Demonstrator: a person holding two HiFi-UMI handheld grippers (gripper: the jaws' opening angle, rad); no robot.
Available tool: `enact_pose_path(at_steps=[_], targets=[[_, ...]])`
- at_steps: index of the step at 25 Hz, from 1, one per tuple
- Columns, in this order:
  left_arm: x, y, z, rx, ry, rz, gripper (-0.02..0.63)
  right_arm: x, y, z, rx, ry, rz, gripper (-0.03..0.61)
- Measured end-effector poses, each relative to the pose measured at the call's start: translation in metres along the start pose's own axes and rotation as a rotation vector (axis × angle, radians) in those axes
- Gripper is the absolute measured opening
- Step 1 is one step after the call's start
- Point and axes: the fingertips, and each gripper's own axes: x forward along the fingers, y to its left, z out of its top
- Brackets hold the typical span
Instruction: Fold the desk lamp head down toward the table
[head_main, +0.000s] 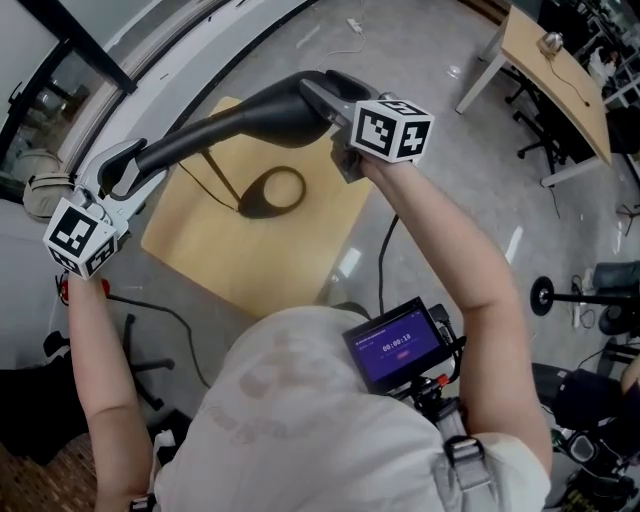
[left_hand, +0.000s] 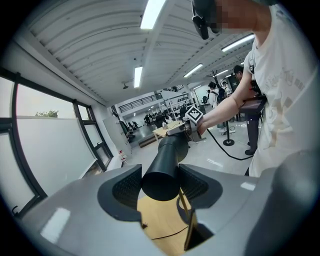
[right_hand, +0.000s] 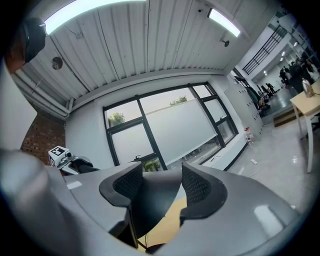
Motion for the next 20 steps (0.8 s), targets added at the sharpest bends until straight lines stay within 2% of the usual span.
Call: enact_pose_path(at_steps=[16, 20], targets=[[-0.005, -0.014, 0.005, 0.042, 0.039, 0.020, 0.232, -0.003, -0.007, -0.041, 0.133, -0.004, 0.059, 0.253], [-0.004, -0.011, 0.010, 0.053, 0.059, 0.020, 0.232, 0.001, -0.010, -0.041, 0.155, -0.013, 0.083, 0.253]])
